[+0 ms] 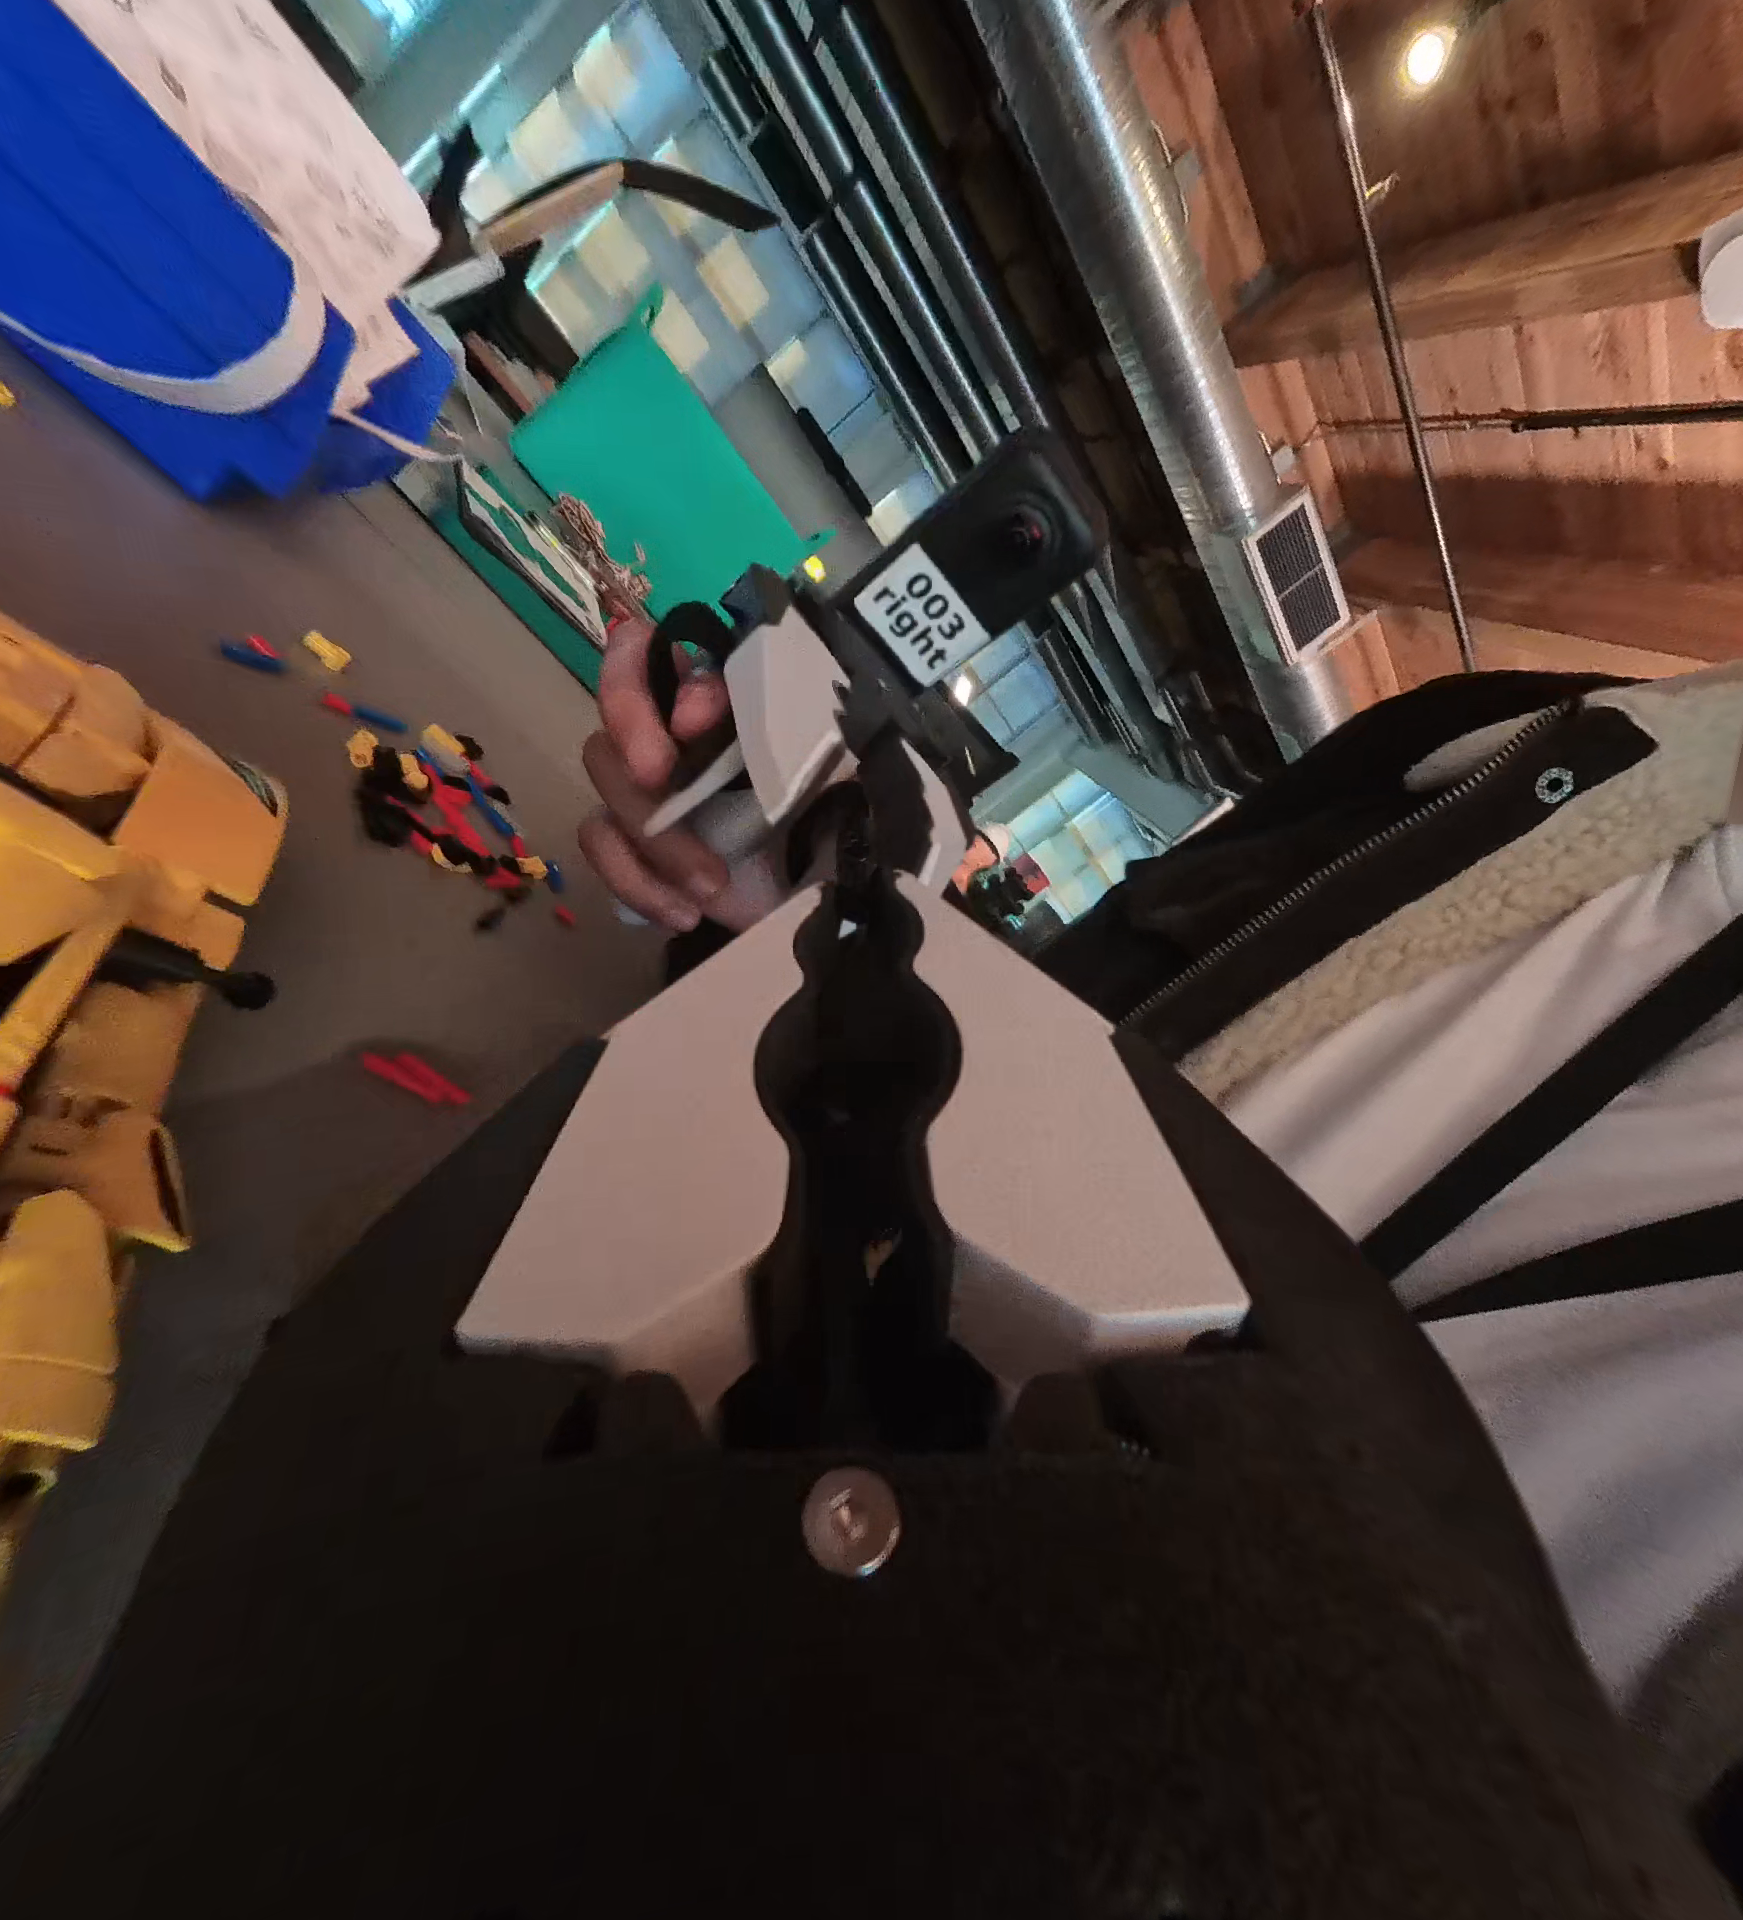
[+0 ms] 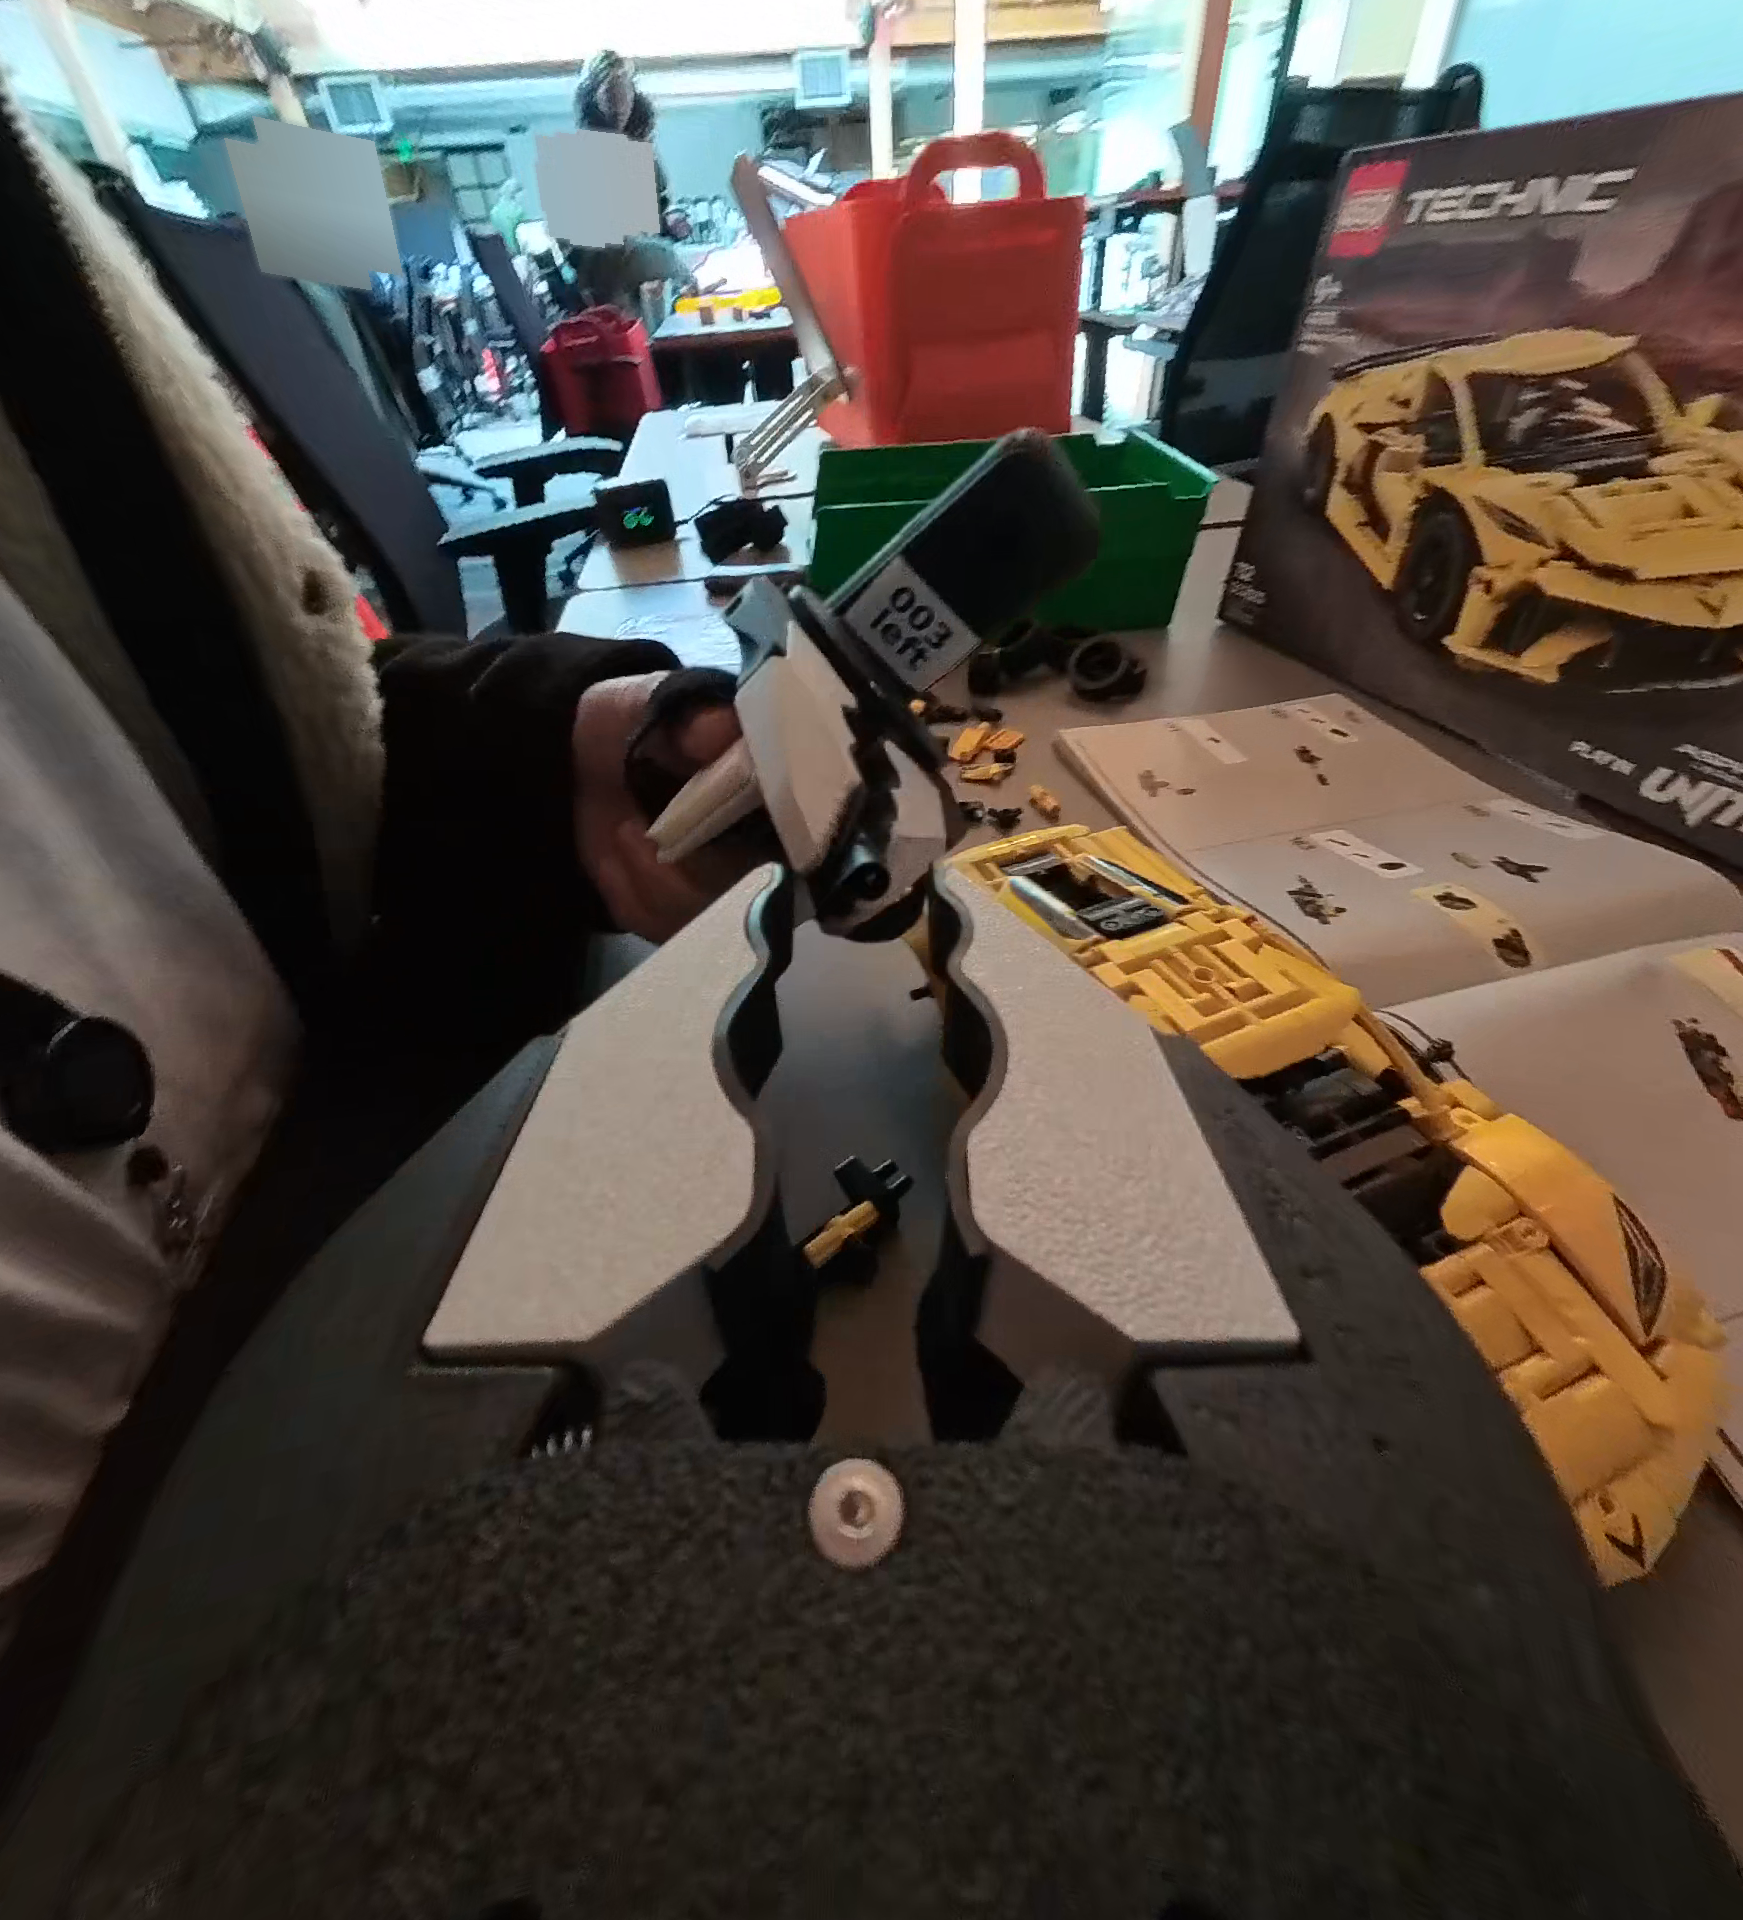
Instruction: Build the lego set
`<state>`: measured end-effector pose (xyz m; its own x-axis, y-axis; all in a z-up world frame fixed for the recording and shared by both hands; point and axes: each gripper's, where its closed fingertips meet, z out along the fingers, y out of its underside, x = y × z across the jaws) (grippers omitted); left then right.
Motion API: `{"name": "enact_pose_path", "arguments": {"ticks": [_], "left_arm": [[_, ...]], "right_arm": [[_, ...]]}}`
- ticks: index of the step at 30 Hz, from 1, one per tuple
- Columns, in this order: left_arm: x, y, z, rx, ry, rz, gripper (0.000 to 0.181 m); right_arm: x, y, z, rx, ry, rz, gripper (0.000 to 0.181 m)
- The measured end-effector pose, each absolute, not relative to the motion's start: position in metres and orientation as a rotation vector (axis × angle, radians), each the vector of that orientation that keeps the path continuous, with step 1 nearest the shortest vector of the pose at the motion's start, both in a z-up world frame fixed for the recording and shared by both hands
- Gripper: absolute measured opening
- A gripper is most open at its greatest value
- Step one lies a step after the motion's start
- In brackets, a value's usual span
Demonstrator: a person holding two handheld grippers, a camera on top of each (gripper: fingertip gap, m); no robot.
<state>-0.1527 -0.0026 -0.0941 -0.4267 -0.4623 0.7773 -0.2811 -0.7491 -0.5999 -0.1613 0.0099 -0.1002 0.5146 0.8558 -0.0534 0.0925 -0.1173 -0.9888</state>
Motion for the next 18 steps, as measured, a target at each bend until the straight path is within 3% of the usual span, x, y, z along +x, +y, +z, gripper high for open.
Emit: {"name": "enact_pose_path", "arguments": {"ticks": [18], "left_arm": [[-0.148, 0.005, -0.097, -1.633, 0.962, -2.306, 0.008]], "right_arm": [[-0.161, 0.015, -0.106, -1.557, -0.85, 0.555, 0.011]]}}
